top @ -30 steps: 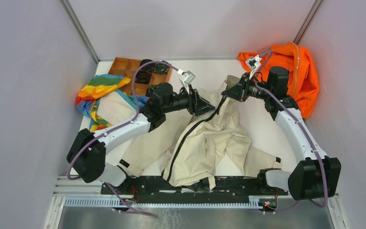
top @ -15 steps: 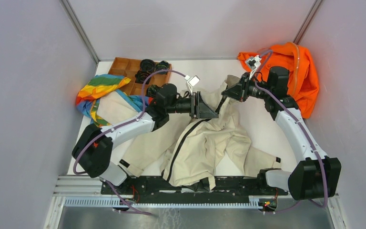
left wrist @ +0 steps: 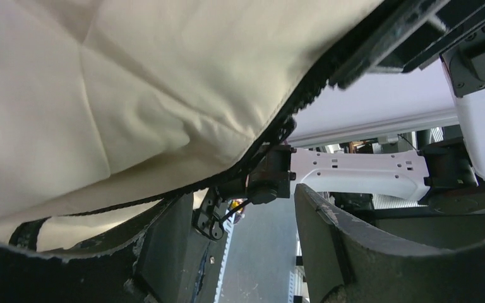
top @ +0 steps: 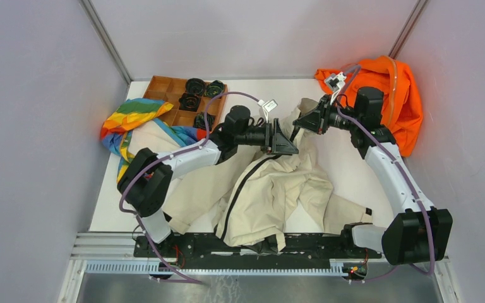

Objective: Zip up the jacket
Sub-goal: Zip the zipper on the jacket.

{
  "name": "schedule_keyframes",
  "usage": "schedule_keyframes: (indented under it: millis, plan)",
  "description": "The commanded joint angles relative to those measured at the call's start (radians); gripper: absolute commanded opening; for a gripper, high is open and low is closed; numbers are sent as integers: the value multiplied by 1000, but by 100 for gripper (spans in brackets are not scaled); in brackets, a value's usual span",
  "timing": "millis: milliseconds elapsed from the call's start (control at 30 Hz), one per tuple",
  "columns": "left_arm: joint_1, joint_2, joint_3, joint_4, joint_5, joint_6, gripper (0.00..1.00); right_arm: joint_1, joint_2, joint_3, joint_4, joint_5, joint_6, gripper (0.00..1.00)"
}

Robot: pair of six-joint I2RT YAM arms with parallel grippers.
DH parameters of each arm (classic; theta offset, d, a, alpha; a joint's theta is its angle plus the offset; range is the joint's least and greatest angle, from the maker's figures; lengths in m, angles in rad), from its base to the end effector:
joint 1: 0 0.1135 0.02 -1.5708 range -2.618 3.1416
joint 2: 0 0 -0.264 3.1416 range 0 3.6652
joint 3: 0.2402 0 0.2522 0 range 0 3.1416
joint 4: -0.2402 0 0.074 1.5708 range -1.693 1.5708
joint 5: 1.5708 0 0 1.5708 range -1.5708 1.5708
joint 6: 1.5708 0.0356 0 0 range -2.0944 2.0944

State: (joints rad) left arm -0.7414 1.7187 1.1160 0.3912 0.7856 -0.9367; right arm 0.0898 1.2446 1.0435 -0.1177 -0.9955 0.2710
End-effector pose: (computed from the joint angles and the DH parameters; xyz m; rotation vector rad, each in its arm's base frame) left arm 0.2719 -0.2831 0.2644 0.4822 2.1026 -1.7962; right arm 0.2723 0.0545 0.3442 -0.5326 1.8266 1.1764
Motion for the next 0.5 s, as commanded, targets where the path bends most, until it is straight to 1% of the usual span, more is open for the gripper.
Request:
schedule_keyframes:
  millis: [0, 133, 300, 467]
  plan:
    - [4, 34, 96, 3, 25, 43, 67, 9, -37, 37, 59, -48, 5, 0]
    - [8, 40, 120, 14, 40, 50, 67, 8, -39, 39, 60, -50, 5, 0]
    - [8, 25, 117, 84, 70, 8, 59, 9, -37, 42, 54, -46, -13, 0]
    - [11, -4, 82, 56, 65, 28, 58, 8, -34, 58, 42, -46, -27, 0]
